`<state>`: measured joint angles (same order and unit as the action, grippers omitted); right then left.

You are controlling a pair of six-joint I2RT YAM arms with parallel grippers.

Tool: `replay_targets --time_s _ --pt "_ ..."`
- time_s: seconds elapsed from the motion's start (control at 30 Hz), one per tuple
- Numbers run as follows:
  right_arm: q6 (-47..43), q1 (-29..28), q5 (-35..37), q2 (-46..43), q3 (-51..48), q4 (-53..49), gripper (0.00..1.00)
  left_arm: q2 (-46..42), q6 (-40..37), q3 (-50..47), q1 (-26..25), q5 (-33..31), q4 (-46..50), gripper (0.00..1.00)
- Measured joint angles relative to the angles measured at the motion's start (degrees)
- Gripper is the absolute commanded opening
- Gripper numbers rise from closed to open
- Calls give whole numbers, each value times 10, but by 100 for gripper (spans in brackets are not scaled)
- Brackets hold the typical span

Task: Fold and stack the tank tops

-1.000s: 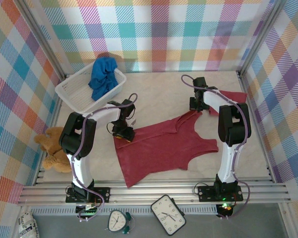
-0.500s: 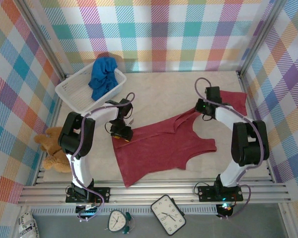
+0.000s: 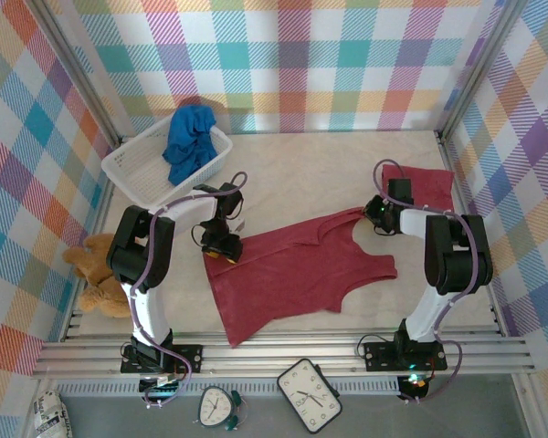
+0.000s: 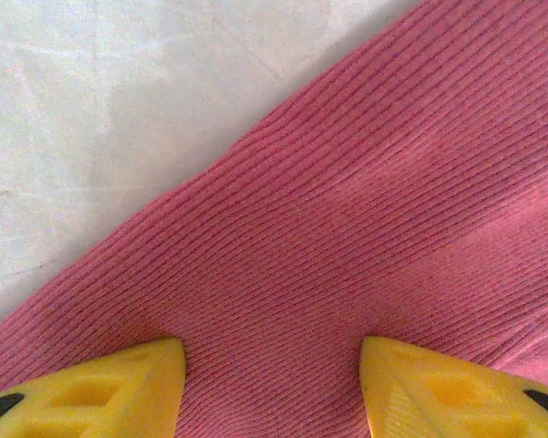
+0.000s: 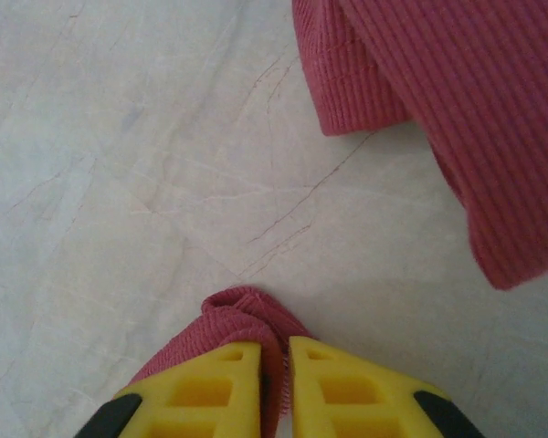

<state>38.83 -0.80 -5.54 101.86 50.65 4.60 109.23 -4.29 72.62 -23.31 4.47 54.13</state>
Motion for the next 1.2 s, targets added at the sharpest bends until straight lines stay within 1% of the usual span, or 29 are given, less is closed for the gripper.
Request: replay_targets --time_s 0.07,0.17,0.33,0.47,0.63,0.7,0.77,0.87,1.0,1.2 --pt "4 6 -9 0 -3 0 24 0 -1 0 0 0 2 54" --pt "8 17 -27 -3 -17 11 32 0 -3 1 0 -1 10 54" --pt "8 28 -45 -40 -36 -4 36 0 -7 11 1 0 28 54" --pt "8 31 -64 -83 -42 -26 36 0 -7 25 2 2 36 54" --pt "13 31 -106 -143 -43 -38 29 -4 -5 34 2 13 43 54" --pt "22 29 -121 -157 -43 -32 23 -7 -1 34 2 20 43 54" --pt "30 24 -132 -153 -43 -13 17 -7 3 34 2 23 42 53" --pt "42 14 -142 -121 -32 12 11 -7 5 34 3 26 41 54" --pt "63 -3 -144 -43 2 38 5 -6 10 34 7 26 38 53" --pt "76 -7 -109 16 11 15 1 1 20 29 24 28 27 49"
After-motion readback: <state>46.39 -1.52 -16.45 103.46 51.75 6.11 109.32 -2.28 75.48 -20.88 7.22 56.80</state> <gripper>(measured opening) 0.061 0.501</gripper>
